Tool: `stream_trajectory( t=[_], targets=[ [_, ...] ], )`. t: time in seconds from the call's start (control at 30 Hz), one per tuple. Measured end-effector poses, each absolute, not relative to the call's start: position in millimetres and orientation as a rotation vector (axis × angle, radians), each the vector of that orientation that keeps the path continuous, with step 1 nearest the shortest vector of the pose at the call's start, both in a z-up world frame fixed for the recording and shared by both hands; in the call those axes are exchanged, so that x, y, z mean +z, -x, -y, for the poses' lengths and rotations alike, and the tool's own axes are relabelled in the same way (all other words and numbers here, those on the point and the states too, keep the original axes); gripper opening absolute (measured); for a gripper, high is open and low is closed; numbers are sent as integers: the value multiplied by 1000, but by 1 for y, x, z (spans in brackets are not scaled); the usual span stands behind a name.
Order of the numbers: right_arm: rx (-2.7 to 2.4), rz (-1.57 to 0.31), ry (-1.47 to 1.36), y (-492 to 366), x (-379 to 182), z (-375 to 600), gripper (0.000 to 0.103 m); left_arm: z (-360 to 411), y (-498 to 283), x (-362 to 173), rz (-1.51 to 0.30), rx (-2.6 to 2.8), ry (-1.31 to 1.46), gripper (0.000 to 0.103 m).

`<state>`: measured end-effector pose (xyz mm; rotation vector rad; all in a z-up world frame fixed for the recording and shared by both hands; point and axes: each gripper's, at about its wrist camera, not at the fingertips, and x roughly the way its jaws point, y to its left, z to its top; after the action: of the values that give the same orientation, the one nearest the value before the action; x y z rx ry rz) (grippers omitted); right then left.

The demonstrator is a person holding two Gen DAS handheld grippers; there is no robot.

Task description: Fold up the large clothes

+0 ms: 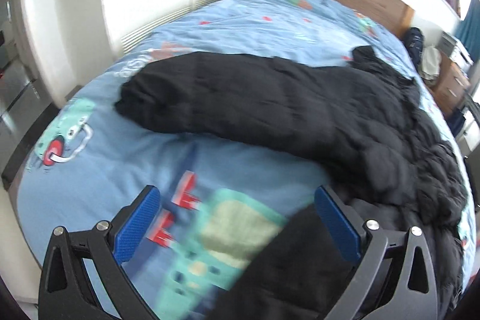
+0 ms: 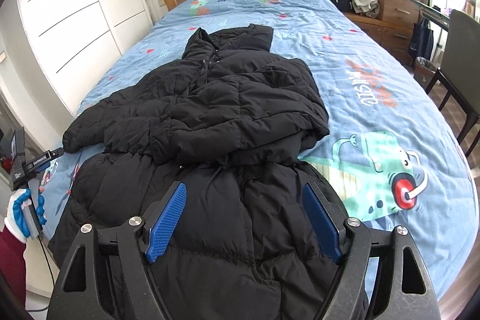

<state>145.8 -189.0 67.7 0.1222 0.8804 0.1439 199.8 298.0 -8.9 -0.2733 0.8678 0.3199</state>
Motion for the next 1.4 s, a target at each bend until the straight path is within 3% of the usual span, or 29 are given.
stream_trajectory(
  t=[0.4,0.77,1.23,1.33,1.37,1.4],
  targets=[
    [53,-928,-163,-168,52,194,79,-437,-244,-81,-829,333,812,103],
    [2,-961,-155,-199,34,180,79,-474,-287,-134,-794,338,1047,103],
    [-8,-1004,-148,-206,11,176,79,-503,-294,-147,-596,257,1291,98],
    [-14,-1005,-153,-204,11,178,79,-505,-298,-146,-613,274,1272,65],
    [-13,-1002,-153,-203,11,178,79,-504,-300,-145,-627,289,1259,45],
    [-12,-1000,-151,-203,12,177,79,-504,-302,-142,-643,311,1232,33]
  ],
)
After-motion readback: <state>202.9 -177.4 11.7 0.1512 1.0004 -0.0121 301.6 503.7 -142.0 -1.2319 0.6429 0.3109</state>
